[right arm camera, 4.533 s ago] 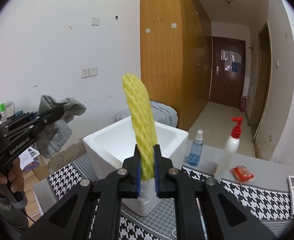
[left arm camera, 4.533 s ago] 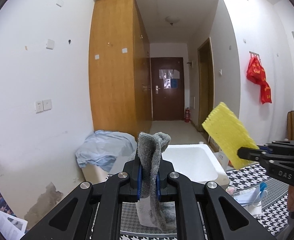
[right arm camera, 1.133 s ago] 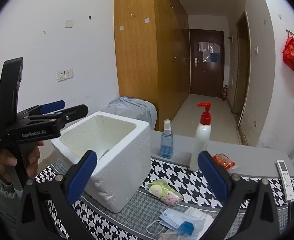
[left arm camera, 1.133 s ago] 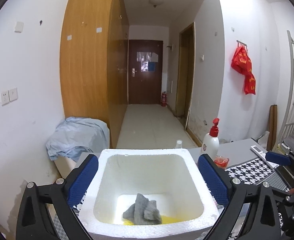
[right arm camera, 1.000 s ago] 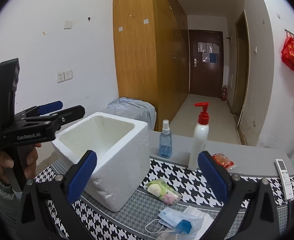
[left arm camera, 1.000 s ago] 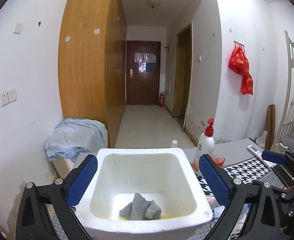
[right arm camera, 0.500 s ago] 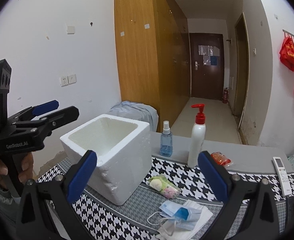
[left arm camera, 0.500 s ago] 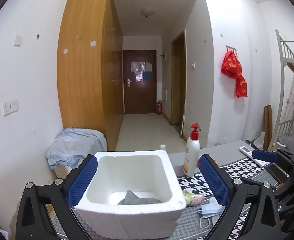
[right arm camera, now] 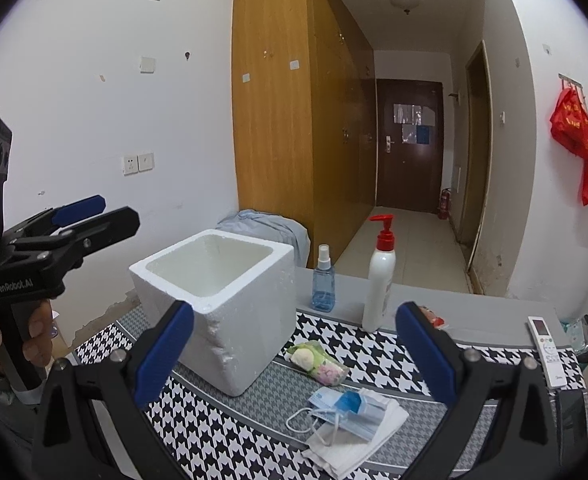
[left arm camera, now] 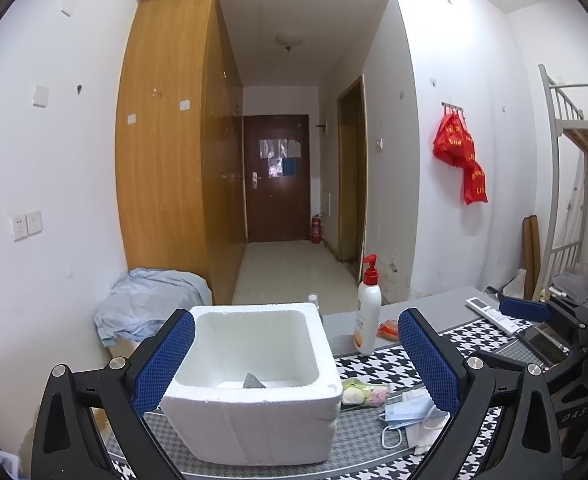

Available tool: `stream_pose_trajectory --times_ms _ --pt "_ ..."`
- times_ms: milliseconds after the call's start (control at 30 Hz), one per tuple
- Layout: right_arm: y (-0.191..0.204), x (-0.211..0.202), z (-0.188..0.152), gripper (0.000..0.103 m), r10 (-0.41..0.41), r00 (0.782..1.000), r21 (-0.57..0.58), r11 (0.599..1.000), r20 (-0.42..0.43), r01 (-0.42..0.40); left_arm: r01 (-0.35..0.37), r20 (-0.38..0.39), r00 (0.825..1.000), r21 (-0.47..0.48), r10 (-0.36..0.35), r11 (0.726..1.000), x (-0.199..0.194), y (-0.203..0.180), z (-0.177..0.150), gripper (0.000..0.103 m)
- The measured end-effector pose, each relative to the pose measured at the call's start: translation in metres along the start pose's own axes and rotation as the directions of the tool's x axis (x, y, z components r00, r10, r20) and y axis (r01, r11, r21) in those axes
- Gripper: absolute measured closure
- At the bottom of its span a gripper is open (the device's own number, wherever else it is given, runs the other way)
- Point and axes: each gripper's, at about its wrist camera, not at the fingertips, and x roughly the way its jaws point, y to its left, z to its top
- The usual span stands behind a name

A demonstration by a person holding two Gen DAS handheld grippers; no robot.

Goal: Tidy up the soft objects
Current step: 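Move both tools back toward the masks on the table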

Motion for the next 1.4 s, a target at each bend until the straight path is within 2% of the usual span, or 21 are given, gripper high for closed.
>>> stream_pose_trajectory --times_ms 533,700,1133,1400 --pt "-0.001 -0.021 -0.019 0.001 -0.039 0.999 -0.024 0.999 0.029 0.04 0.037 0.033 0.999 0.043 -0.038 0.998 -0.012 -0.016 -0.023 0.001" --pt "-0.004 -0.022 -0.024 0.001 -0.039 0.999 -0.016 0.999 0.019 0.039 0.055 0.037 0.998 0.008 -0.055 0.998 -0.013 -0.011 -0.029 0.001" --pt "-0.006 -0.026 -0.041 0.001 -0.039 0.999 0.004 0.999 0.026 0.038 0.079 0.036 0.996 0.011 -0.08 0.997 -0.013 -0.024 -0.063 0.001" --pt "-0.001 -0.024 -0.056 0.001 -0.067 0.998 0.004 0.998 0.02 0.067 0.089 0.04 0.995 0.0 -0.089 0.996 -0.008 -0.028 -0.083 0.001"
